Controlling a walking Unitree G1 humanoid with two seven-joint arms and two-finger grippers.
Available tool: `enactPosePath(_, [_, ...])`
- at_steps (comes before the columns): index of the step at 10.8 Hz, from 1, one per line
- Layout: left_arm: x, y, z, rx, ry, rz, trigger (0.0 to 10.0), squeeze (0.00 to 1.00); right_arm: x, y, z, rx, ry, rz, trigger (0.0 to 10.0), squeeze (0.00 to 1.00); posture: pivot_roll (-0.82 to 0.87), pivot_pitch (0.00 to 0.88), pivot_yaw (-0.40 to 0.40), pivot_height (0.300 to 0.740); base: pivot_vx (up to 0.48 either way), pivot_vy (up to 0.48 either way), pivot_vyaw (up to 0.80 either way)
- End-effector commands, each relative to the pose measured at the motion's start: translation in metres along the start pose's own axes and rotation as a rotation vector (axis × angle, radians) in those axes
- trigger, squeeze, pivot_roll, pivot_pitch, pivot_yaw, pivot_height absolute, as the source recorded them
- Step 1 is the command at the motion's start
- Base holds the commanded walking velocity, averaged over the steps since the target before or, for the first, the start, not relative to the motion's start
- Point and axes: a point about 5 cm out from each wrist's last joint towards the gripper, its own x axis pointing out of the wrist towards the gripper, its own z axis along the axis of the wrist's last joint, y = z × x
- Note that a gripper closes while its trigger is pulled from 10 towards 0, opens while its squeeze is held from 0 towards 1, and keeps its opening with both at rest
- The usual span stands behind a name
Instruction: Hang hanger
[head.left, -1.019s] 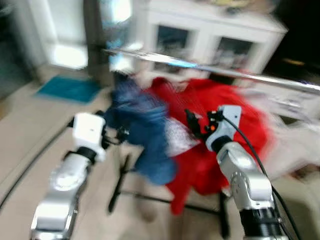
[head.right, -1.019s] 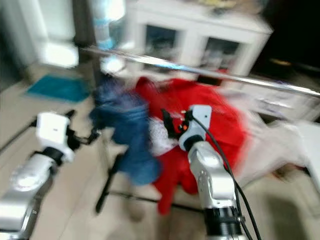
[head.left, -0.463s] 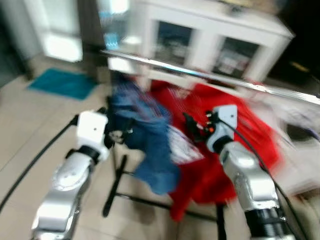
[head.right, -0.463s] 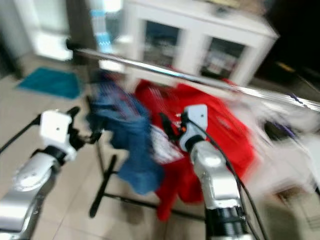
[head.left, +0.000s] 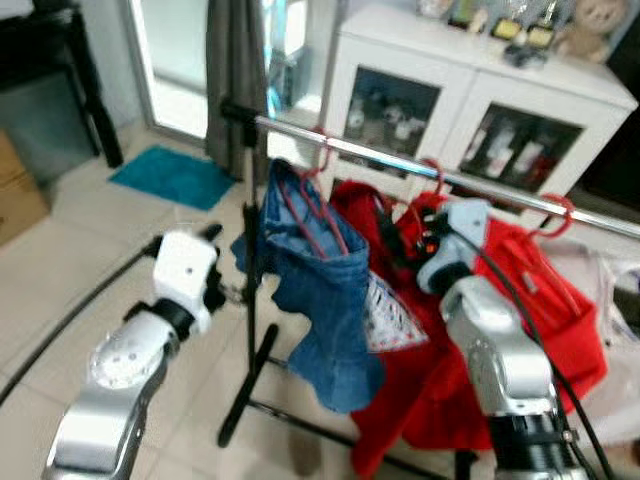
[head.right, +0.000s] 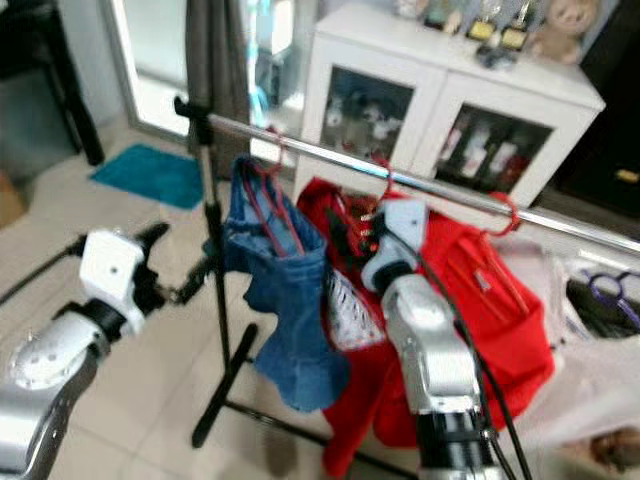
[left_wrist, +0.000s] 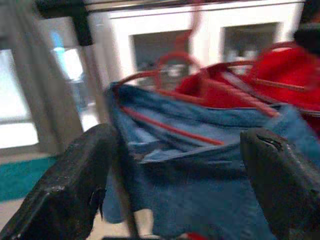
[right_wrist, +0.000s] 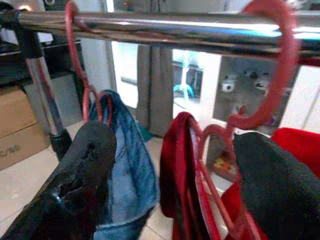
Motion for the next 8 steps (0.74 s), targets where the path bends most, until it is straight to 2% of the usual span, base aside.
enactPosePath(1, [-0.001,-0.006,0.005,0.0,-0.027,-0.083,10.0,0.0,-0.002,-0.011,0.006,-0.027,-0.018,-0.038,10.0,0.0,0.04,0.0,-0.113,0.74,0.0,0.0,0.0])
enactPosePath(3, [-0.011,-0.011,0.005,-0.013,-0.001,-0.222,10.0,0.0,0.001,-0.029,0.009,-0.069,0.017,-0.098,10.0,0.0,0.04,0.0,-0.12,0.74,0.0,0.0,0.0])
enactPosePath(4, [-0.016,-0.011,0.004,0.001,0.012,-0.272,10.0,0.0,0.003,-0.035,0.007,-0.097,0.076,-0.077,10.0,0.0,0.04,0.0,-0.126,0.74,0.0,0.0,0.0])
enactPosePath(8, [-0.02,-0.011,0.002,0.007,0.054,-0.374,10.0,0.0,0.034,-0.055,0.003,-0.113,0.224,-0.046,10.0,0.0,0.05,0.0,-0.122,0.74,0.0,0.0,0.0])
